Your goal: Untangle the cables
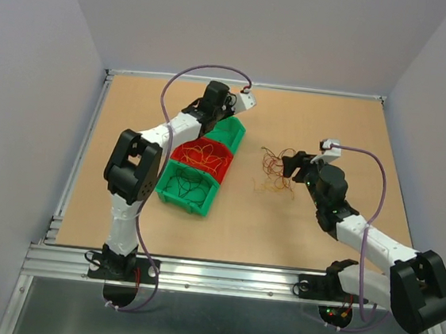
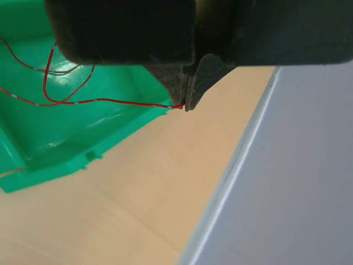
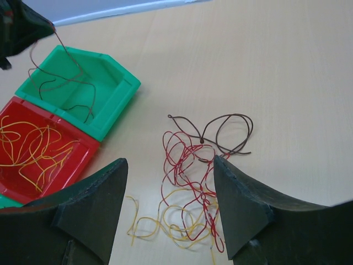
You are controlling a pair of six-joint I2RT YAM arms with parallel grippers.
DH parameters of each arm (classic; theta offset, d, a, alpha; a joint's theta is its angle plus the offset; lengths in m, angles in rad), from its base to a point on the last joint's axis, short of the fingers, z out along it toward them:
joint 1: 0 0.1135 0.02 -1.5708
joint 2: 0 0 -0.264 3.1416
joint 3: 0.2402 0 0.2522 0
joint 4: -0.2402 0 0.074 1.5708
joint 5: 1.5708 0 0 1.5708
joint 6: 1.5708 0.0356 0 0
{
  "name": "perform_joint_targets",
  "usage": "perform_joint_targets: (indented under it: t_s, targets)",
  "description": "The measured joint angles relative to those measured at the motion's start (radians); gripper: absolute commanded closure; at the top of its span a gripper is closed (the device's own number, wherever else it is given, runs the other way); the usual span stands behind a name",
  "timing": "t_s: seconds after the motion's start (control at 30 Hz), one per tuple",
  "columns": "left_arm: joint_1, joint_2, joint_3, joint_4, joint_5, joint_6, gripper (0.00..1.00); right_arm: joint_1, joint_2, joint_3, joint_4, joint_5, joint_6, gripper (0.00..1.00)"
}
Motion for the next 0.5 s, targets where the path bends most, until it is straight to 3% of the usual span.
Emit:
perform_joint_targets:
  t_s: [0.13,0.27,0.33,0.37,0.5]
  targets:
    - [0.011,0.078,0.023,-0.105,0.114,0.048,1.00,0.000,-0.008,0.000,0.000,-0.003,-0.003,0.31]
    - [0.022,0.281,0.207,-0.319,0.183,0.077,1.00,0.000,-0.011,0.000,0.000,-0.010,-0.004,0.31]
    - [0.027,0.317,0.264,-0.352,0.214,0.097,0.97,0.000,-0.010,0.000,0.000,-0.014,-0.004,0.31]
    - [0.031,0.317,0.272,-0.367,0.230,0.095,0.86,0.000,-0.008,0.000,0.001,-0.018,-0.003,0.31]
    - [0.058,0.297,0.252,-0.393,0.283,0.090,0.66,0.000,0.002,0.000,0.001,-0.028,-0.003,0.31]
